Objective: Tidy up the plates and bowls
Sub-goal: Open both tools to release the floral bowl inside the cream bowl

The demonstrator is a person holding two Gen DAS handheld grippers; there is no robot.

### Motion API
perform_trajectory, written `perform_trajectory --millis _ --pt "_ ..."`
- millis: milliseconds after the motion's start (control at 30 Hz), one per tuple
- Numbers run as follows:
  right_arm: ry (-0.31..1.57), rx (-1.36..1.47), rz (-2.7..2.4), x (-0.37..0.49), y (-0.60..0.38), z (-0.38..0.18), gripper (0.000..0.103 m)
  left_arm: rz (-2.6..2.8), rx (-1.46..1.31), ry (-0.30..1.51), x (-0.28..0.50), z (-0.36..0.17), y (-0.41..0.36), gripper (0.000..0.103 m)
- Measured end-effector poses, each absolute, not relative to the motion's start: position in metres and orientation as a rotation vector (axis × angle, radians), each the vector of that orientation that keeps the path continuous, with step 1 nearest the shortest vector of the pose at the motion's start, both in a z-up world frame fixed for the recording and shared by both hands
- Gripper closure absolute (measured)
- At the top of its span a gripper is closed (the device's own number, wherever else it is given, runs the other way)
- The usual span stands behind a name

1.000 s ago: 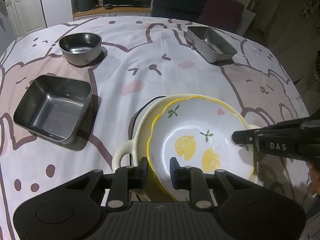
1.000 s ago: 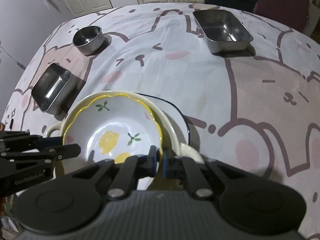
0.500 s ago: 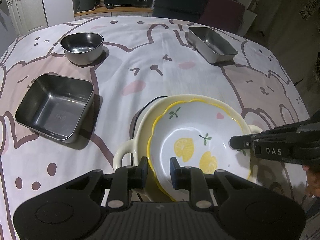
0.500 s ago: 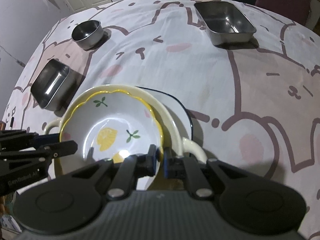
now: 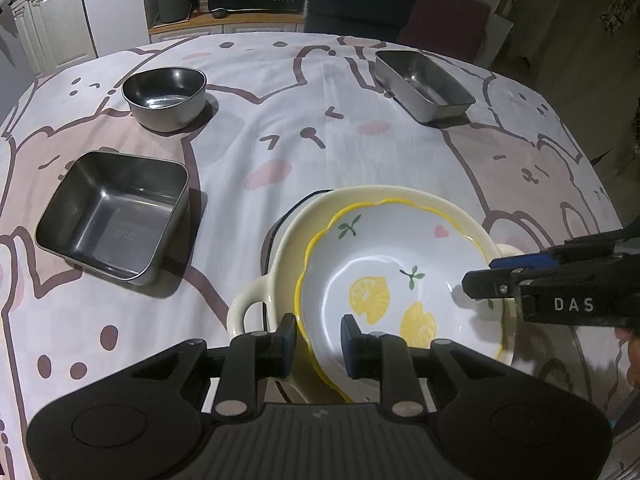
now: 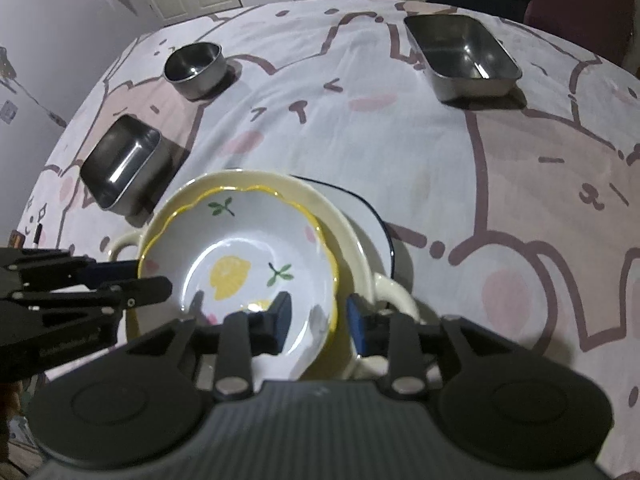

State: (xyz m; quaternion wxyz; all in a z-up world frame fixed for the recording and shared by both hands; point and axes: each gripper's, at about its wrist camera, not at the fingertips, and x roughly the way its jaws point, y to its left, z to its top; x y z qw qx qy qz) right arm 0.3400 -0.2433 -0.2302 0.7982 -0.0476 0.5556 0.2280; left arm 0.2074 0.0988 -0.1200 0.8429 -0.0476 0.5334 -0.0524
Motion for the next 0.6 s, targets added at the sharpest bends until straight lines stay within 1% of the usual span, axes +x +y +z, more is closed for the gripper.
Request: perform_trajectory --millis 400,467,500,567,600 --pt "1.165 -0.105 0.503 0.333 -0.252 -0.224 0.067 -0.092 -0.112 1.093 0.201 -0.109 0.104 0.076" --pt "1.161 -0.101 0.507 0.332 -0.254 -0.222 0.064 -0.091 -0.111 1.091 0.201 -0.108 0.105 0.061" --pt "1.155 -0.1 0.508 0.332 -0.255 -0.221 0.058 -0.091 -0.109 1.087 0.2 -0.108 0.104 0.058" --pt "1.14 -0.112 0.5 0.33 -0.256 -0.219 0.051 -0.092 -0.111 1.078 0.2 -0.106 0.105 0.049" --pt "1.135 -0.114 0.496 0.33 -0.257 -0.218 0.047 -0.095 -0.115 1.07 0.2 -0.104 0.106 0.046"
